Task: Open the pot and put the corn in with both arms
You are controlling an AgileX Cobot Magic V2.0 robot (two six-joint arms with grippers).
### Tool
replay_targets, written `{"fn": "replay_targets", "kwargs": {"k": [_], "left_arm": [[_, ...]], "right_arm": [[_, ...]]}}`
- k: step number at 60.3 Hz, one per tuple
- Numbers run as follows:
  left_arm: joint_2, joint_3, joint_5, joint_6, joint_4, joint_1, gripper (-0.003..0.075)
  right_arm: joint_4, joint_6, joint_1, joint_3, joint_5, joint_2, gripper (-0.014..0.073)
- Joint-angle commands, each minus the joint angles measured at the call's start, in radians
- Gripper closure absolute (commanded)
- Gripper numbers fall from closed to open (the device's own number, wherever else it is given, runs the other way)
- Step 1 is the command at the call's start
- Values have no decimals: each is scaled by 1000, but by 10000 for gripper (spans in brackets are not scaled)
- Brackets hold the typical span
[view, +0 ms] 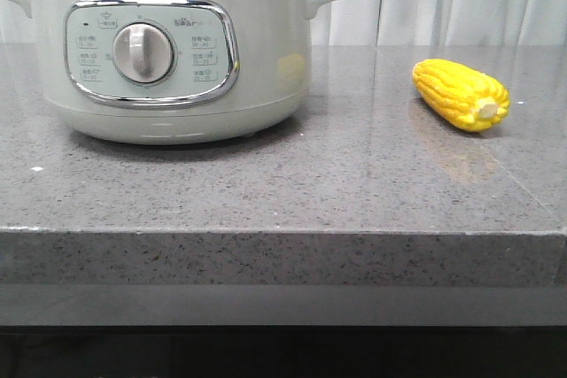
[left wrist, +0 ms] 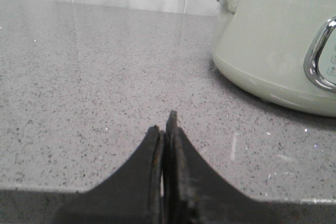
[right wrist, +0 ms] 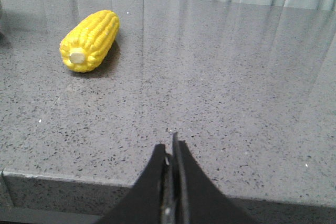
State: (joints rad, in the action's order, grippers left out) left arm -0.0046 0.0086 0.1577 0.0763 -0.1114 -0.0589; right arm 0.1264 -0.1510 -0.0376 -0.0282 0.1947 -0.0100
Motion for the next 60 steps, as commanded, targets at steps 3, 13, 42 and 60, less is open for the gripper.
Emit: {"fn": "replay_targets", "kwargs": {"k": [3, 13, 42, 60], "left_arm": [[-23, -10, -125, -7, -8, 3, 739], [4, -139, -80, -7, -8, 3, 739], [442, -496, 25, -7, -8, 3, 738], [466, -507, -12, -5, -8, 3, 468]], "right_arm": [[1, 1, -7, 7, -99, -21, 658], [1, 1, -7, 123, -18, -20, 658], [1, 0, -7, 576, 54, 350, 657], [1, 0, -7, 589, 35, 391, 437]]}}
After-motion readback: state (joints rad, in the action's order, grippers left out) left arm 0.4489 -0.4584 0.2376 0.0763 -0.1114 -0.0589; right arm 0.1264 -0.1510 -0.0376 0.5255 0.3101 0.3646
